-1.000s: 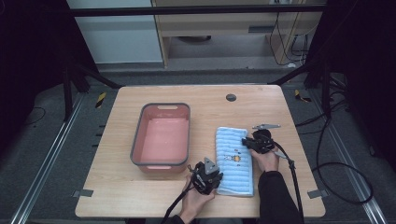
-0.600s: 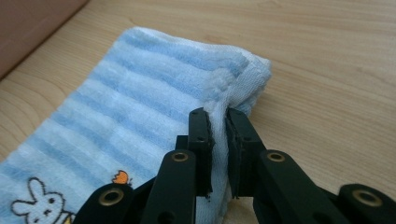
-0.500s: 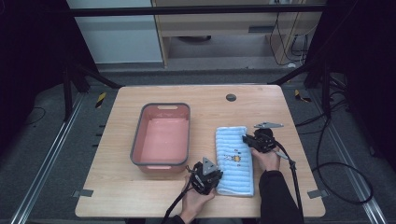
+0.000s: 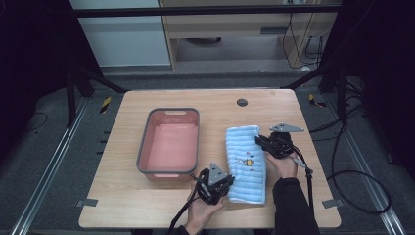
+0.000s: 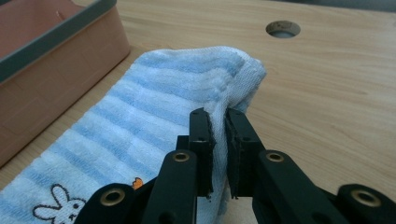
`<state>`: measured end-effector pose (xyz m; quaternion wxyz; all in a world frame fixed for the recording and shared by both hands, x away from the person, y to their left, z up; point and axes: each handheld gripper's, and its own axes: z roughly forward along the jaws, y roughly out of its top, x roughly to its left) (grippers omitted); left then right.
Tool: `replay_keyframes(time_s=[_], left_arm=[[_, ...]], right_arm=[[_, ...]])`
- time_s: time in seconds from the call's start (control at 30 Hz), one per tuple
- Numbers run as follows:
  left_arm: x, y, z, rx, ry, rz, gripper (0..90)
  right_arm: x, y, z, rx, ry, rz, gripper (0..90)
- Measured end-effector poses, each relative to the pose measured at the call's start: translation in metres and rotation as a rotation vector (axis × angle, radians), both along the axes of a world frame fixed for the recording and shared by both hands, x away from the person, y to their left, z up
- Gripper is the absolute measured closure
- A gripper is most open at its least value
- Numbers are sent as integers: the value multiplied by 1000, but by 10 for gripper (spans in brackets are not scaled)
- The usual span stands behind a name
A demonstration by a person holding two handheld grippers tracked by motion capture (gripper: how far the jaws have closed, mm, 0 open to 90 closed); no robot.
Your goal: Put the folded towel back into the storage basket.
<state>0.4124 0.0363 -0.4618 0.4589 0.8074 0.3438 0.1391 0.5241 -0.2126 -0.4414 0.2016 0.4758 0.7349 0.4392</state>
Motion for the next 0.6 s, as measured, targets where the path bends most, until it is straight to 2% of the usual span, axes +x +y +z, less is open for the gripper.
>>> replay_keyframes(time_s=[0.3, 0.4, 0.6], left_arm=[[-3, 6, 19, -24, -34, -13, 863], [-4, 8, 25, -22, -46, -15, 863], [-4, 12, 39, -25, -76, -16, 862]], right_arm=[[-8, 1, 21, 13, -49, -1, 824], [-9, 1, 28, 8, -64, -2, 824], [-12, 2, 41, 29, -98, -12, 825]])
